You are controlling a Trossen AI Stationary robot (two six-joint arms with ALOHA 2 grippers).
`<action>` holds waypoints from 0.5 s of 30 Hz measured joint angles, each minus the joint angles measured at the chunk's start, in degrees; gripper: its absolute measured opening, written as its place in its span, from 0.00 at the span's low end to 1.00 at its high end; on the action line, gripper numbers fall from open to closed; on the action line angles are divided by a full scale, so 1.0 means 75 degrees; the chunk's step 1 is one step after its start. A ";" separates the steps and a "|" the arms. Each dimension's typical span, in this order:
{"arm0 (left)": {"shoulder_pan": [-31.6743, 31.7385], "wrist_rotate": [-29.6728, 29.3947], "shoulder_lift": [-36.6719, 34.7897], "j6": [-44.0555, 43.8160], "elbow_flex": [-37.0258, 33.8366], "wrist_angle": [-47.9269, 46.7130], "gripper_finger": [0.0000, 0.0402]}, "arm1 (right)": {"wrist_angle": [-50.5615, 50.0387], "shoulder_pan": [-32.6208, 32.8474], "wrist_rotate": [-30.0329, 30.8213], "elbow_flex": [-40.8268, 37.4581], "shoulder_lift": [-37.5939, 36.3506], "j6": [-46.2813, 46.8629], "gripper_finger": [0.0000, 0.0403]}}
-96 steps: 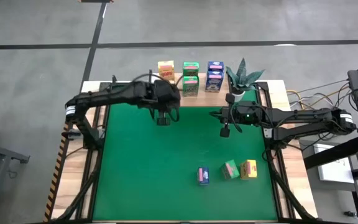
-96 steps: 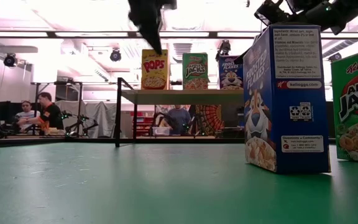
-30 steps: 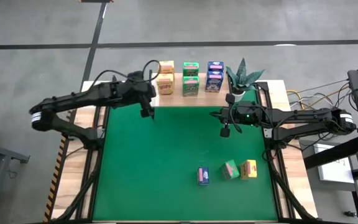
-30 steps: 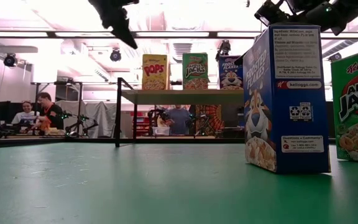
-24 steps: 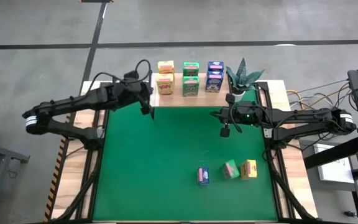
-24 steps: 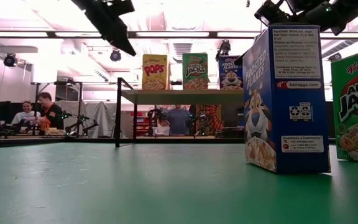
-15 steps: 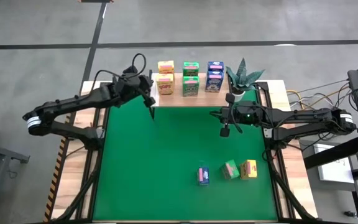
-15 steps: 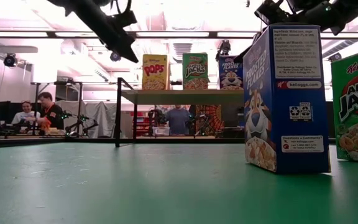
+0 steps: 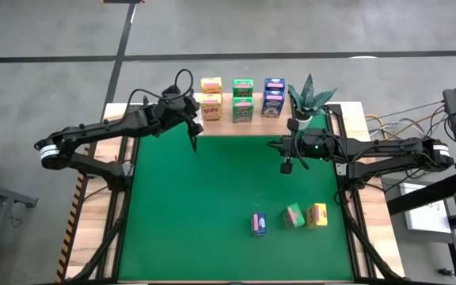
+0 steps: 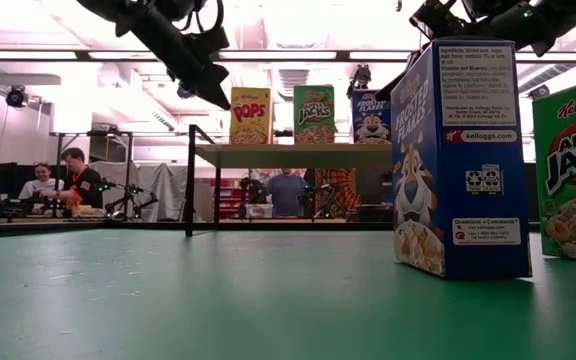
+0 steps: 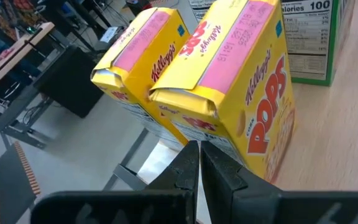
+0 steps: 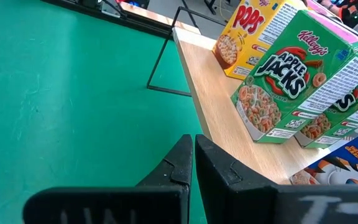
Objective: Stack cereal on shelf
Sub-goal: Put the left yellow cereal box on the shelf aligned with the other yellow cereal box
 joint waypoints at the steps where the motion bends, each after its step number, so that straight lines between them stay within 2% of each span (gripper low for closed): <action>1: 0.0000 -0.0001 -0.0001 0.0000 0.0000 0.0012 0.00 | -0.0001 0.0003 0.0000 0.0000 0.0002 0.0002 0.02; 9: -0.0025 0.0001 -0.0064 -0.0287 0.0000 -0.0148 0.00 | -0.0008 0.0003 0.0000 0.0000 0.0002 0.0040 0.02; 15: -0.0522 0.0027 -0.0281 -0.0876 -0.0011 -0.0602 0.00 | -0.0064 -0.0006 0.0000 -0.0032 0.0002 0.0143 0.02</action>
